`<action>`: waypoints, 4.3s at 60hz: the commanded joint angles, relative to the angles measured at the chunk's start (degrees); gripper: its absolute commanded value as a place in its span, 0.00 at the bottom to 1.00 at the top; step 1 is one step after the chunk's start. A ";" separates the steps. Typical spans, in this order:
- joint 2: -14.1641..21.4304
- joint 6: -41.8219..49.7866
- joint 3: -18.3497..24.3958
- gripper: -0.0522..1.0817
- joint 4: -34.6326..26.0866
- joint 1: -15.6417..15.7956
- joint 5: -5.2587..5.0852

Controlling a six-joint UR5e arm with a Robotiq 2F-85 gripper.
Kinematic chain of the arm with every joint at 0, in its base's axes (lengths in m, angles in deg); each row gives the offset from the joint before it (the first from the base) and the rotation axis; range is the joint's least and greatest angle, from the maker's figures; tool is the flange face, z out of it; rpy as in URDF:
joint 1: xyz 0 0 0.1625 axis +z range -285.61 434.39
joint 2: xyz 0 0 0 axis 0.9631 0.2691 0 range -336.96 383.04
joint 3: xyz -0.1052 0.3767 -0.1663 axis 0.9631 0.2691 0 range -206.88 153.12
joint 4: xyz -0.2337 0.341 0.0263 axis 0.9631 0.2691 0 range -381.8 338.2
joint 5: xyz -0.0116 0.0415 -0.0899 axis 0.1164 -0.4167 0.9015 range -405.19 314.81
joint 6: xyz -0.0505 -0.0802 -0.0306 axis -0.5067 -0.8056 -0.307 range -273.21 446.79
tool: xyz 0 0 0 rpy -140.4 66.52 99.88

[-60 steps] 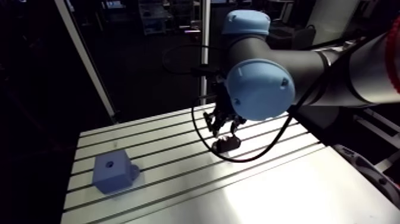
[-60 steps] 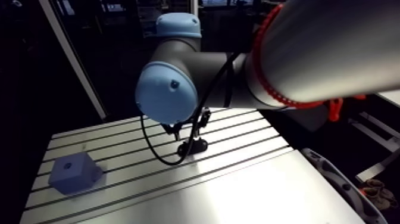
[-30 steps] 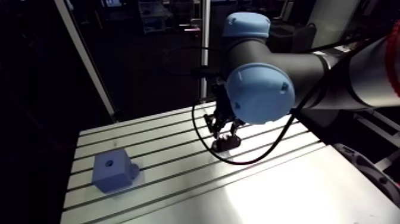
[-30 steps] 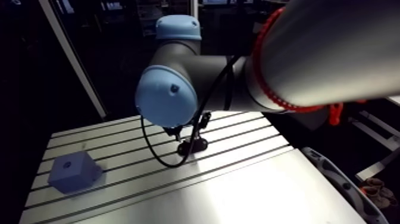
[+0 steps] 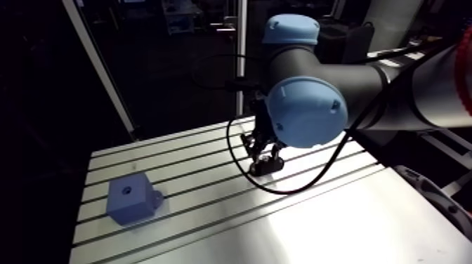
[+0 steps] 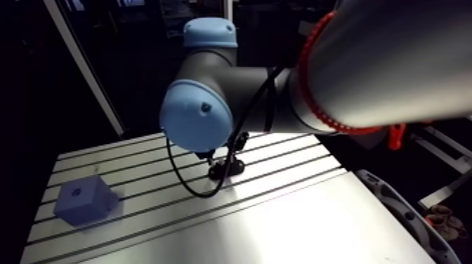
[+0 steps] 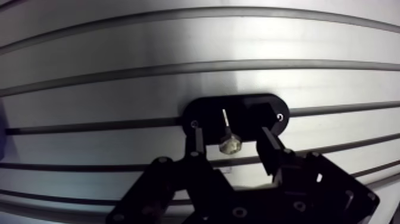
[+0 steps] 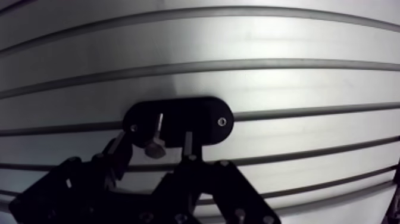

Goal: Pick up the M10 bolt and insert it into the hex recess until seated.

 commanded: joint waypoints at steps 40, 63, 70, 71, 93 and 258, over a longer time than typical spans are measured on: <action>0.22 -1.16 0.21 0.48 -0.59 -0.11 -0.09; 0.49 -1.16 0.02 0.49 -0.67 -0.02 0.32; 0.49 -1.25 -0.07 0.51 -0.75 -0.02 0.35; 0.49 -1.25 -0.07 0.51 -0.75 -0.02 0.35; 0.41 -1.25 -0.15 0.54 -1.11 -0.02 0.27; 8.79 -1.86 14.58 0.80 -23.89 1.74 -2.01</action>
